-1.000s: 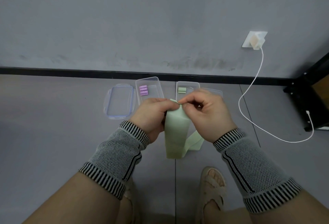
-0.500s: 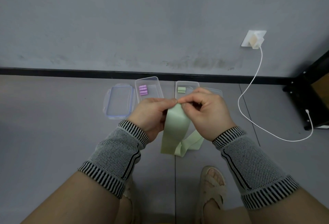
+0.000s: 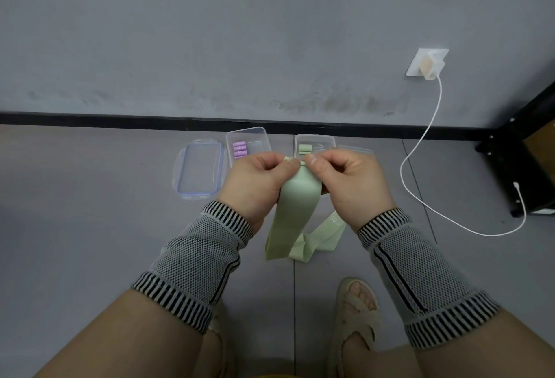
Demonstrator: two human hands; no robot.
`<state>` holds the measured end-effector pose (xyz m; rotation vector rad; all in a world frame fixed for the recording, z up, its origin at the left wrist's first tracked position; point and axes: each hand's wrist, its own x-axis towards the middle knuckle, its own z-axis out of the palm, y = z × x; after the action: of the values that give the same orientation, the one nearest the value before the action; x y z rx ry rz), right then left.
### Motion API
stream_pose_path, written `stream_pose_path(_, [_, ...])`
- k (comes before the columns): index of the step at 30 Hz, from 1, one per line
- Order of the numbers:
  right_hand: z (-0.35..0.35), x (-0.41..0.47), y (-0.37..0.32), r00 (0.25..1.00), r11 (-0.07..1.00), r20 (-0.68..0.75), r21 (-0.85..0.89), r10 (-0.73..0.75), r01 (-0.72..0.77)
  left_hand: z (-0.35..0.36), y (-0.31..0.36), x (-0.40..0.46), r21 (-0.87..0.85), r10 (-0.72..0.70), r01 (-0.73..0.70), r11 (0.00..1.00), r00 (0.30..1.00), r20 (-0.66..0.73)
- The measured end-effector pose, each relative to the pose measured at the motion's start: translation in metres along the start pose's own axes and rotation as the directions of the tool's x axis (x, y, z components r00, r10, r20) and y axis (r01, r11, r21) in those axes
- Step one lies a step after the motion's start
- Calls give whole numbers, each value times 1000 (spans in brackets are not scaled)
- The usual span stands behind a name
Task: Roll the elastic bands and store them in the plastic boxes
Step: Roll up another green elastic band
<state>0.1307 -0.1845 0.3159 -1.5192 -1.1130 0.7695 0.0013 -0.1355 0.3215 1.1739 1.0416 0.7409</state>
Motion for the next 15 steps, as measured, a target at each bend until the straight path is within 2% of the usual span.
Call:
stream_pose_path(4, [-2,1,0,998,998,0,26,63,-63,1,1,-1,-19,-7,7,1000,1000,-6])
stream_pose_path(15, [-4,4,3,996,994,2,70,85,-85,5,4,-2,-170,-106,105,980,994,1])
